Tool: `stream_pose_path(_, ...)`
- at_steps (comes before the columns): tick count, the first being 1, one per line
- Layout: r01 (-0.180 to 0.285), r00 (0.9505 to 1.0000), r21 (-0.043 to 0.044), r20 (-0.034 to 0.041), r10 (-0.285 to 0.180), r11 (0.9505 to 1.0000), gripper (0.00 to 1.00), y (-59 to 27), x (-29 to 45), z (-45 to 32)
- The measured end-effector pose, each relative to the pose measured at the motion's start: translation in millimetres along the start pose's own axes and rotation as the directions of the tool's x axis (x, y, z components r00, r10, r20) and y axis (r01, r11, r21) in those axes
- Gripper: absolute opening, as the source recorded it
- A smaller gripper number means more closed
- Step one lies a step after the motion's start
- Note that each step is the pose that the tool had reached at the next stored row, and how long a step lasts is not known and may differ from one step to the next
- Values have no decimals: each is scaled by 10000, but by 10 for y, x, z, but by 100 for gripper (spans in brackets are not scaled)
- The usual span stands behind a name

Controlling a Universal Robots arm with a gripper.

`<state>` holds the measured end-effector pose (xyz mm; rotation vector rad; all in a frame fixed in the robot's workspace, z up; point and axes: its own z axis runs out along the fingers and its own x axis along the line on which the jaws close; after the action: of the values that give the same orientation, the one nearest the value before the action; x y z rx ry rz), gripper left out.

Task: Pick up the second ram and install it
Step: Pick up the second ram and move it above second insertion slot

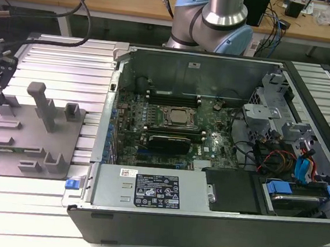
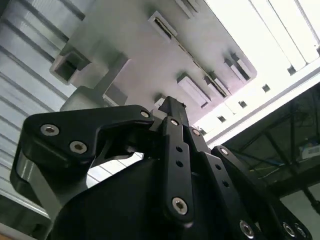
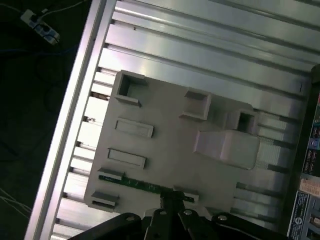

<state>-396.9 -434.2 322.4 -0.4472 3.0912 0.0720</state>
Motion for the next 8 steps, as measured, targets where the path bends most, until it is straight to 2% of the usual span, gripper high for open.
stream_pose_path(1,489,9988,-4,-24,-489,9988,8,0,0,4)
stream_pose_path(2,1000,9950,-4,-51,-1000,9950,8,0,0,8)
stream_pose_path(5,1655,9862,-7,-85,-1655,9862,8,0,0,13)
stream_pose_path(8,2735,9618,-20,-140,-2735,9619,8,-1,0,20)
